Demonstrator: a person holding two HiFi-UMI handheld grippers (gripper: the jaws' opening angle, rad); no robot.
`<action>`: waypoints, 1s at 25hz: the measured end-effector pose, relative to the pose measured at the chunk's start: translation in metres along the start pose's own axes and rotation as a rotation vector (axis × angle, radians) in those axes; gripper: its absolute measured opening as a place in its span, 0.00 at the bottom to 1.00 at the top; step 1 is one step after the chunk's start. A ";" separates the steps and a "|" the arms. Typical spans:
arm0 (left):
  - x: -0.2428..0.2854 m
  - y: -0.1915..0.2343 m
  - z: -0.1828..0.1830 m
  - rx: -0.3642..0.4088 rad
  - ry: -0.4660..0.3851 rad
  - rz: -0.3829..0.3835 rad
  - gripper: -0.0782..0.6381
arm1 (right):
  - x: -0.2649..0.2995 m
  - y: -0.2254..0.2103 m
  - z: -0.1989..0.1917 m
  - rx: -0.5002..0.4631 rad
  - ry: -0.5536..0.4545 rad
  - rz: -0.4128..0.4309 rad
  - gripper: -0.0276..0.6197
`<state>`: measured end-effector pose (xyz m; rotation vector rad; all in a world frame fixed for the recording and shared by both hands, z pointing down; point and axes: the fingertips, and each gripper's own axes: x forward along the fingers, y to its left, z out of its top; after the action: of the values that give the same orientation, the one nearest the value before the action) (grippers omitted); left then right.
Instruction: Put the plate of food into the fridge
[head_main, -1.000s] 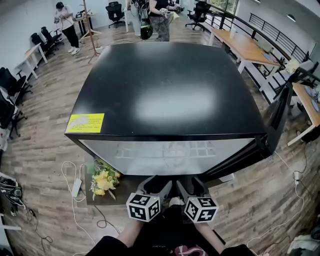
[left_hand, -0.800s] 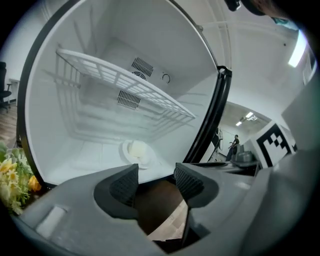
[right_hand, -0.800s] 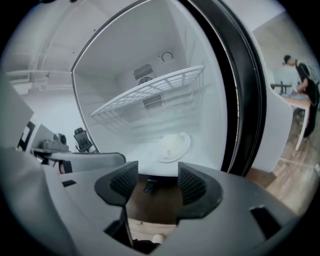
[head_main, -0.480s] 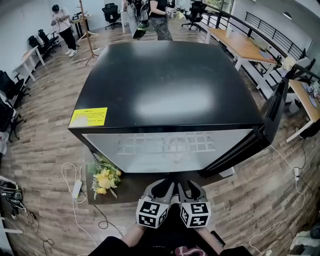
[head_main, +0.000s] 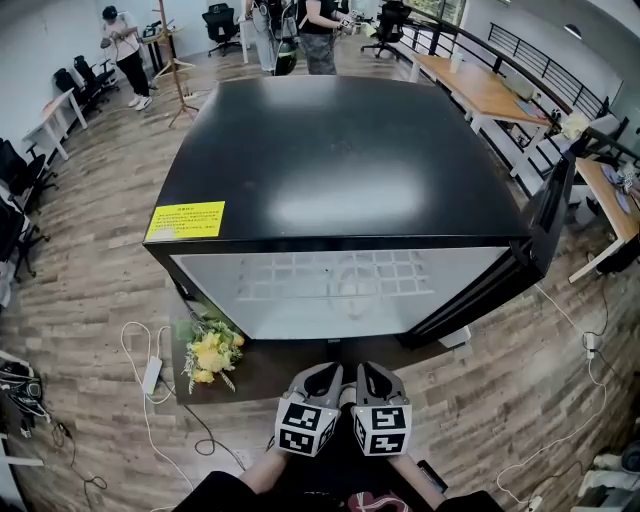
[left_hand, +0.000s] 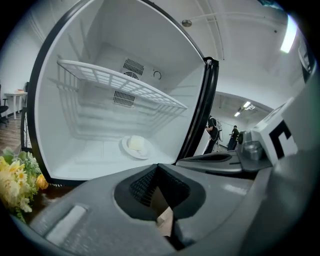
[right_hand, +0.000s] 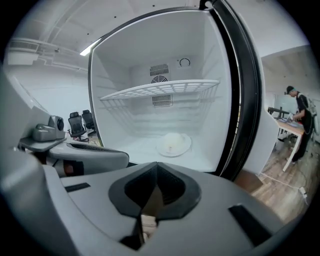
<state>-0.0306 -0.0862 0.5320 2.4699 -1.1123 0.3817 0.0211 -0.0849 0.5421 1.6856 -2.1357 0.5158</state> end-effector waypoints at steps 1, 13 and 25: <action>-0.001 0.000 0.000 0.000 -0.002 -0.005 0.12 | 0.001 0.001 -0.001 0.010 -0.001 0.000 0.06; -0.011 0.011 -0.003 0.015 -0.020 0.037 0.12 | -0.005 0.006 0.003 0.015 -0.068 -0.050 0.05; -0.011 0.014 -0.001 0.021 -0.033 0.024 0.12 | 0.003 0.012 -0.004 0.024 -0.042 -0.044 0.05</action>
<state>-0.0488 -0.0872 0.5320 2.4918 -1.1573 0.3632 0.0093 -0.0833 0.5466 1.7665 -2.1243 0.4996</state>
